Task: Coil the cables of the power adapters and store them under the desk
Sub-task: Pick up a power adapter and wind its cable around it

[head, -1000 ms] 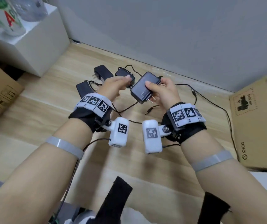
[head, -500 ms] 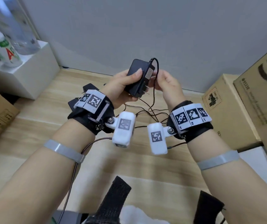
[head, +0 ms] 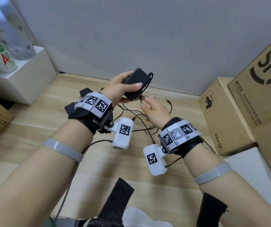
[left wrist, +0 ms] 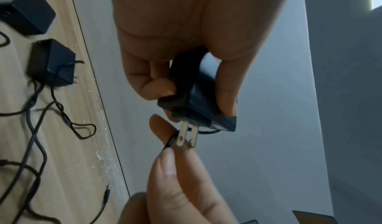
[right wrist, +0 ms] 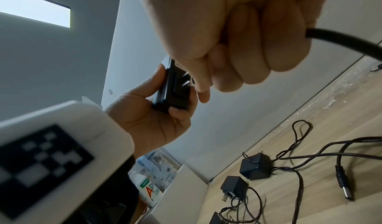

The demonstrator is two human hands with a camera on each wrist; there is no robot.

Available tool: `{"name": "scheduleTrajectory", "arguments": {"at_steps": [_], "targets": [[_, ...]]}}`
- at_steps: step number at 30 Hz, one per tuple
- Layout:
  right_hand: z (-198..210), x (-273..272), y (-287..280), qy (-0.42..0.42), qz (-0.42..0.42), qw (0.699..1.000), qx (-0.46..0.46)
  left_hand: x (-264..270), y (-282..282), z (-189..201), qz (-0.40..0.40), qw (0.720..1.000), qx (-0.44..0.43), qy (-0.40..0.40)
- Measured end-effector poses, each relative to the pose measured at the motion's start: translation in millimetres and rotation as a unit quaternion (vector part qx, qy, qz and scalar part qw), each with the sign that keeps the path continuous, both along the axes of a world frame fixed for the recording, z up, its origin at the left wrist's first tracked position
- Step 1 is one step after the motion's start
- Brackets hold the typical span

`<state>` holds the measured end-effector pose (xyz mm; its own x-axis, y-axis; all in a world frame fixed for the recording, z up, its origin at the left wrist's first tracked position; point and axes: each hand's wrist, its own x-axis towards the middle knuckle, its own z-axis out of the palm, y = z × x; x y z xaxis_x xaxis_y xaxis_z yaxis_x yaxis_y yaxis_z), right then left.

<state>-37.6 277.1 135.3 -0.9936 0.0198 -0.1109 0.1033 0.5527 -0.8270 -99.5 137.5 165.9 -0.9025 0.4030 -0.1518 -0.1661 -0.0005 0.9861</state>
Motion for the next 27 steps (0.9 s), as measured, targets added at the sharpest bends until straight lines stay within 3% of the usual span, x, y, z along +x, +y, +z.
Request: {"name": "scheduleTrajectory", "arguments": {"at_steps": [7, 13, 17, 22, 27], "targets": [[1.6, -1.3, 1.8, -0.015, 0.014, 1.000, 0.014, -5.2, -3.6, -0.4, -0.018, 0.998, -0.051, 0.030], [19.5, -0.8, -3.1, 0.010, 0.039, 0.998, 0.044, -7.1, 3.2, -20.8, -0.023, 0.972, -0.184, 0.148], [40.8, -1.6, 2.7, 0.075, 0.014, 0.997, -0.005, -7.8, -5.1, -34.7, -0.004, 0.976, -0.192, 0.107], [41.6, -13.4, 24.3, 0.114, -0.050, 0.992, -0.009, 1.3, -13.5, -22.9, -0.153, 0.982, -0.096, 0.060], [17.2, -17.0, 32.8, 0.087, -0.095, 0.991, -0.041, 1.4, -8.6, -13.6, -0.130, 0.990, 0.059, 0.009]]}}
